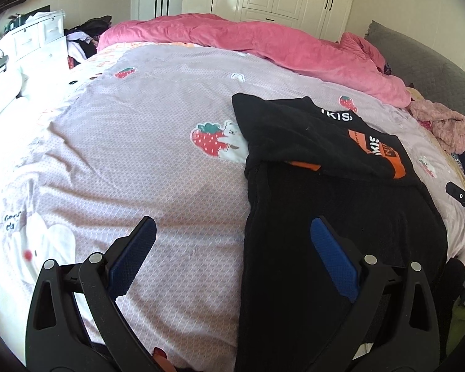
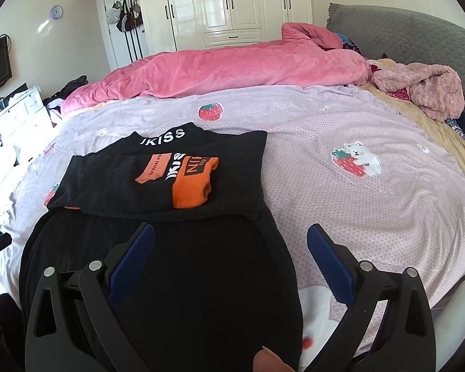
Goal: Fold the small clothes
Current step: 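Move both open tools back along the sweatshirt to its hem, then grasp the sweatshirt hem with the right tool while the left tool grasps it too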
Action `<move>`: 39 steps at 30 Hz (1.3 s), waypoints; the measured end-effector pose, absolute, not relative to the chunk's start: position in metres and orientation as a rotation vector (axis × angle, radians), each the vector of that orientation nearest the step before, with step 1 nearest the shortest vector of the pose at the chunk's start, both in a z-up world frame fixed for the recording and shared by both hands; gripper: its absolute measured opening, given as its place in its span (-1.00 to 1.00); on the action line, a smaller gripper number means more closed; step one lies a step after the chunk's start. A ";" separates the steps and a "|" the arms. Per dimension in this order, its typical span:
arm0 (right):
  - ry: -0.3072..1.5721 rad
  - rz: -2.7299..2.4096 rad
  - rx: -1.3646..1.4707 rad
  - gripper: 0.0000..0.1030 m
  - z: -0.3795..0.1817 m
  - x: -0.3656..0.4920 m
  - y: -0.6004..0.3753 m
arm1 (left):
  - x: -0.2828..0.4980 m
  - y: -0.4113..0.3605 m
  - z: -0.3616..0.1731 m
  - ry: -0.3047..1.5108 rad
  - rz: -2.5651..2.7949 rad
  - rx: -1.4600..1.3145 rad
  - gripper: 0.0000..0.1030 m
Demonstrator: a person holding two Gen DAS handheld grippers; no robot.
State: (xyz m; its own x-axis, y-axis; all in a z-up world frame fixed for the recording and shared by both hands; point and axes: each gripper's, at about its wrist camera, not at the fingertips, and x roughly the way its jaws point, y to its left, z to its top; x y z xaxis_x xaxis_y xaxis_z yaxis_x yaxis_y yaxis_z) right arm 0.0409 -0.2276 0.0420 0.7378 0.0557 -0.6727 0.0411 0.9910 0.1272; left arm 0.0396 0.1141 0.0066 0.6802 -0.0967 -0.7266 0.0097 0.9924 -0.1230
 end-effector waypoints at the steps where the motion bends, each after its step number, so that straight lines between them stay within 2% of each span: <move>1: 0.742 0.010 0.137 0.90 0.042 0.038 -0.228 | 0.037 0.114 0.005 0.825 -0.059 -0.110 0.82; 27: 0.848 0.030 0.078 0.90 0.014 -0.016 -0.243 | -0.017 0.105 -0.027 0.916 -0.122 -0.122 0.78; 33: 0.887 0.045 0.072 0.90 0.002 -0.032 -0.247 | -0.021 0.101 -0.033 0.938 -0.146 -0.120 0.56; 36: 0.907 0.056 0.090 0.90 -0.003 -0.039 -0.250 | -0.024 0.100 -0.037 0.948 -0.154 -0.127 0.27; 38: 0.918 0.066 0.097 0.88 -0.005 -0.043 -0.252 | -0.024 0.101 -0.039 0.954 -0.160 -0.135 -0.01; 39: 0.921 0.070 0.098 0.88 -0.007 -0.046 -0.252 | -0.025 0.101 -0.040 0.958 -0.162 -0.137 -0.07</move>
State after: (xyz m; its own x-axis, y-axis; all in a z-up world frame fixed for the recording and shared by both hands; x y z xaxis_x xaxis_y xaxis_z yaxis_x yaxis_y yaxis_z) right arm -0.0457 -0.2523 -0.0066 0.6033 0.1020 -0.7910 -0.0184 0.9933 0.1141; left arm -0.0246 0.1007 -0.0396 0.5642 -0.1981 -0.8015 0.0768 0.9792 -0.1880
